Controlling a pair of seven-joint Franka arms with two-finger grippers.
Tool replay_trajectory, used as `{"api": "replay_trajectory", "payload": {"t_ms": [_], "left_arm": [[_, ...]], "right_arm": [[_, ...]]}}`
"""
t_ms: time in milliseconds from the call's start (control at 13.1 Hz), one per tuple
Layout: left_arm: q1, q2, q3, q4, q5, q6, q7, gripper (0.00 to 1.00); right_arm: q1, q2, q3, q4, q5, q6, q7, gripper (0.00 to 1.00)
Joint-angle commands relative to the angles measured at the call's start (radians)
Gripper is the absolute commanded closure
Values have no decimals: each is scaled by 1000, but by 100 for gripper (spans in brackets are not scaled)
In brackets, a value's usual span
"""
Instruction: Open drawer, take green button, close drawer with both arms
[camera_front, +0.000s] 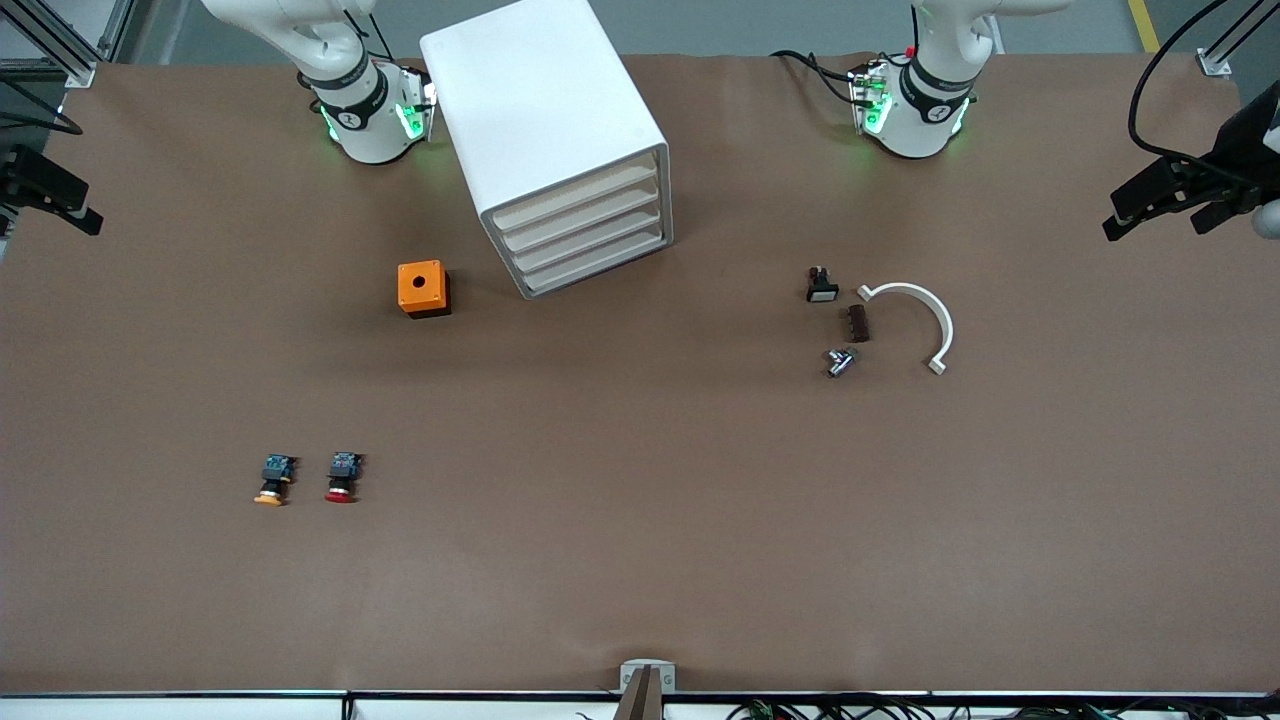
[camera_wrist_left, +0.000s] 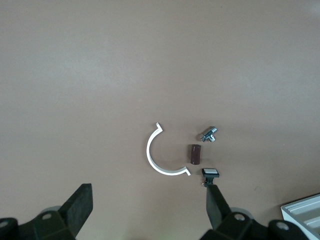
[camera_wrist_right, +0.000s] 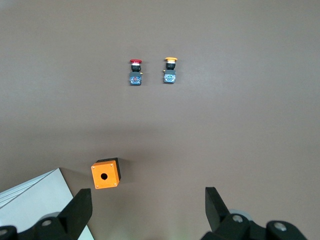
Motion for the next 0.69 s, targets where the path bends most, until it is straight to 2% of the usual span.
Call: {"api": "replay_trajectory", "payload": {"t_ms": [0, 458, 610], "left_arm": [[-4, -4, 1, 2, 13, -1, 19, 0], [9, 17, 10, 7, 22, -11, 17, 0], [48, 36, 12, 7, 16, -11, 17, 0]], "right_arm": [[9, -33, 1, -33, -8, 1, 22, 0], [2, -30, -2, -33, -9, 9, 17, 0], [0, -30, -5, -33, -11, 9, -6, 0]]}}
